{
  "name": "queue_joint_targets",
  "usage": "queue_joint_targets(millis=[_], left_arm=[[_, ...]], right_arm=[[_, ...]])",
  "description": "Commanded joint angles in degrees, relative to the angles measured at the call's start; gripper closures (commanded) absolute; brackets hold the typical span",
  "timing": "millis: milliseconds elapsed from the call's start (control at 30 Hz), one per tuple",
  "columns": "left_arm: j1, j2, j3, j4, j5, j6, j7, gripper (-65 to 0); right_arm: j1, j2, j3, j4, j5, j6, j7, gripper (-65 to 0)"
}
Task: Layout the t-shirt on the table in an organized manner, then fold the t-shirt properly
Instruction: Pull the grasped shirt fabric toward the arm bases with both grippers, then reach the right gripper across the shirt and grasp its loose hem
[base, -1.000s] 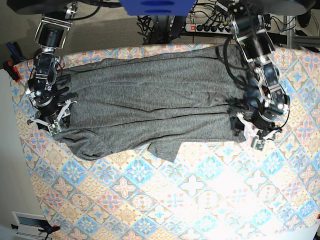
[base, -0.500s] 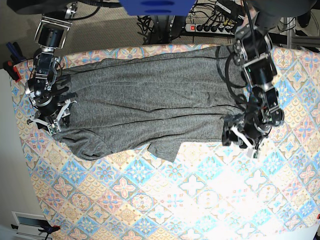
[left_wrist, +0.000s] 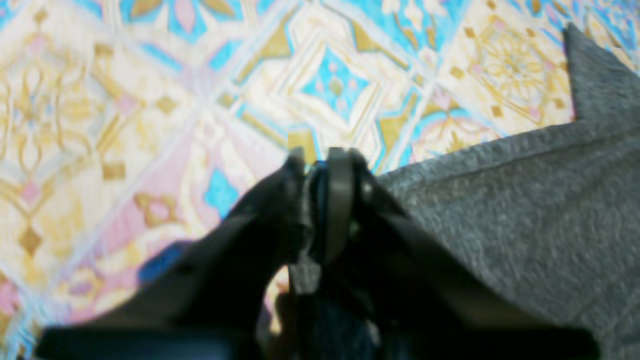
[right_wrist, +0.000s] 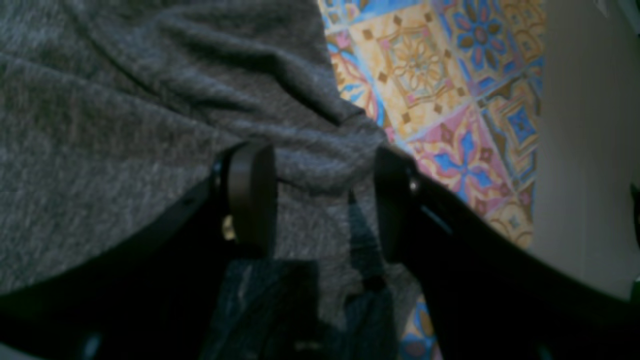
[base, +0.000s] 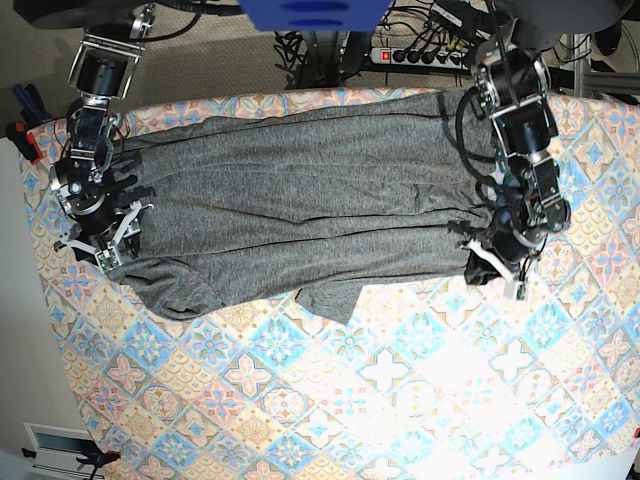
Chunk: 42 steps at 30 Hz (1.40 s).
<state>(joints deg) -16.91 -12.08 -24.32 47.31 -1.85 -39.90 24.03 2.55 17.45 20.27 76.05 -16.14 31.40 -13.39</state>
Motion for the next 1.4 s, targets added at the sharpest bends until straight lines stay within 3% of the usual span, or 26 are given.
queue_joint_targets(millis=[0,200,467,633,800,1000,1133,1233,1367], left_arm=[[2.3,0.4,0.5,-1.0,6.8,-0.1,10.4,-3.9],[4.0,0.7,0.4,5.4,6.1,-0.1,11.7,-4.0],[7.5,4.3,0.7,30.4,6.4,-0.1,25.9,-4.0],[8.2,3.9,0.4,31.1,6.7,-0.1,27.4,-4.0],[9.7,1.1,0.4,31.0,6.6,-0.1,26.6,-4.0],[11.7,0.6,0.4,30.9,6.8,-0.1,25.2,-4.0],[11.8,0.8,0.5,30.9,6.6,-0.1,25.2,-4.1],[11.8,0.8,0.5,30.9,6.8,-0.1,25.2,-4.1],[11.8,0.8,0.7,30.9,6.8,-0.1,25.3,-4.1]], right_arm=[[1.1,1.1,0.3,0.9,0.7,-0.4,1.1,-29.8],[1.1,1.1,0.3,0.9,0.7,-0.4,1.1,-29.8],[1.1,1.1,0.0,0.9,0.7,-0.4,1.1,-29.8],[1.0,-0.4,-0.2,1.4,0.7,-0.4,1.1,-29.8],[1.0,-2.7,-0.8,5.2,0.7,-0.3,1.1,-29.8],[1.1,-3.2,-14.9,10.6,0.8,-0.3,0.6,-29.8],[1.1,-6.1,-18.9,12.5,0.8,-0.3,0.4,-29.8],[2.2,-8.5,-22.1,13.0,0.7,-0.3,-3.2,-29.8],[5.7,-9.0,-28.0,12.5,0.7,-0.3,-4.6,-29.8]])
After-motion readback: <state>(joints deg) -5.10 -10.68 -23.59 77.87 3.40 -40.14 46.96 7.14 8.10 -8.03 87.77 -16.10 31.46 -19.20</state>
